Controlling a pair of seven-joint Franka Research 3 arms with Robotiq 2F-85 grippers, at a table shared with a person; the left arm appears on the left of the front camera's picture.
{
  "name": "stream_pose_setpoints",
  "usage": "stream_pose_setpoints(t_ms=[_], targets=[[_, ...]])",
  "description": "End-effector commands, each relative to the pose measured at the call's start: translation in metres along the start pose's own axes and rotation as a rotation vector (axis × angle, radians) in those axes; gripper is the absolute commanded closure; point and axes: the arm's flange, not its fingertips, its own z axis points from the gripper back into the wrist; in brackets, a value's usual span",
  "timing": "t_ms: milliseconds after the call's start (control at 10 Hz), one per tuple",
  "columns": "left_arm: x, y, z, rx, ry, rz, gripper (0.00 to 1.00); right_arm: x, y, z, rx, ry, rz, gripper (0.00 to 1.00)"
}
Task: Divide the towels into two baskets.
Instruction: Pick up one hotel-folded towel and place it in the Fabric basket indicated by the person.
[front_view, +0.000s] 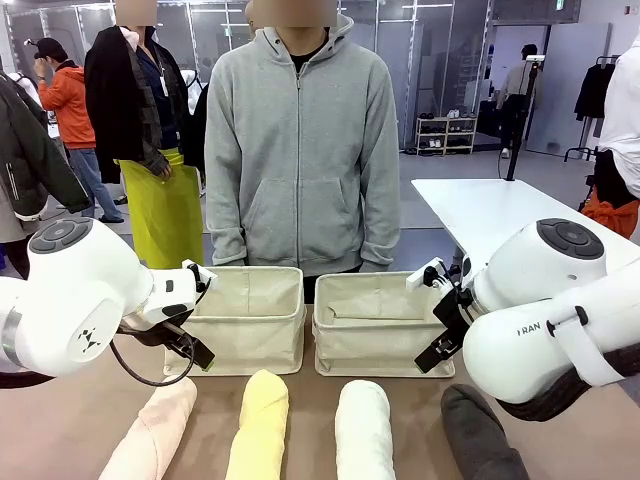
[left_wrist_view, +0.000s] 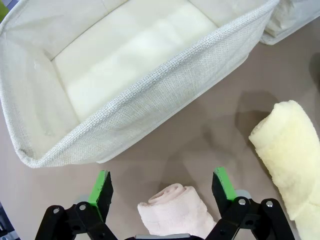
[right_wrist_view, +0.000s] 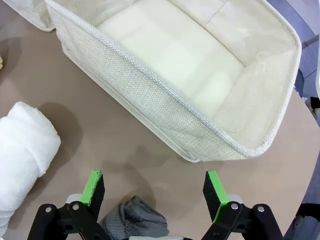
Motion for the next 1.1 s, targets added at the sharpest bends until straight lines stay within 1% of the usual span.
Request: stream_pose_setpoints(t_ms=[0, 100, 200, 300, 400, 600, 700, 900, 1000], targets=[[0.011, 0.007, 0.012, 0.010, 0.007, -0.015, 0.00, 0.012, -0.010, 0.016, 0.014, 0.026, 0.023, 0.00], [0.018, 0.014, 0.021, -0.052, 0.049, 0.023, 0.00, 0.019, -0.020, 0.024, -0.003, 0.034, -0.022, 0.00], [0.022, 0.023, 0.031, -0.132, 0.058, 0.080, 0.00, 0.024, -0.027, 0.032, 0.039, 0.029, -0.047, 0.00], [0.022, 0.032, 0.043, -0.181, 0.065, 0.103, 0.00, 0.025, -0.035, 0.041, 0.102, 0.023, -0.082, 0.00], [0.020, 0.044, 0.055, -0.260, 0.070, 0.133, 0.00, 0.025, -0.044, 0.051, 0.195, 0.015, -0.140, 0.00], [0.008, 0.074, 0.077, -0.527, 0.004, 0.274, 0.00, 0.019, -0.064, 0.068, 0.463, -0.025, -0.265, 0.00], [-0.002, 0.089, 0.085, -0.653, -0.042, 0.340, 0.00, 0.013, -0.076, 0.073, 0.573, -0.060, -0.327, 0.00], [-0.030, 0.123, 0.101, -0.879, -0.214, 0.462, 0.00, -0.006, -0.113, 0.083, 0.830, -0.170, -0.463, 0.00], [-0.049, 0.143, 0.110, -0.927, -0.301, 0.529, 0.00, -0.022, -0.136, 0.089, 0.916, -0.238, -0.539, 0.00]])
